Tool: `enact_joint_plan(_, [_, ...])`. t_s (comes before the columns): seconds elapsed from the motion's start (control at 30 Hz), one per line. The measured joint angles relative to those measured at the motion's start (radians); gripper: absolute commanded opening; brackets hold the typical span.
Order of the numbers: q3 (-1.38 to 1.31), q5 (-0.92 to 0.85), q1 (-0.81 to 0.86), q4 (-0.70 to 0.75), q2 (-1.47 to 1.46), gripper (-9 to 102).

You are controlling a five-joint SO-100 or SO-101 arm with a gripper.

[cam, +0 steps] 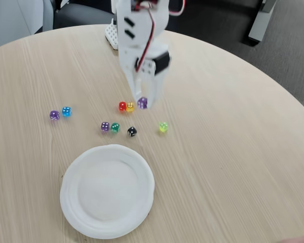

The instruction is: Pick a purple dice and put it in the plate.

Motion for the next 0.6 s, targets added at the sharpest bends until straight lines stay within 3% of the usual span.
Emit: enact_joint_plan(0.6, [0.002, -0.067, 0.021, -0.175, -0.193, 0])
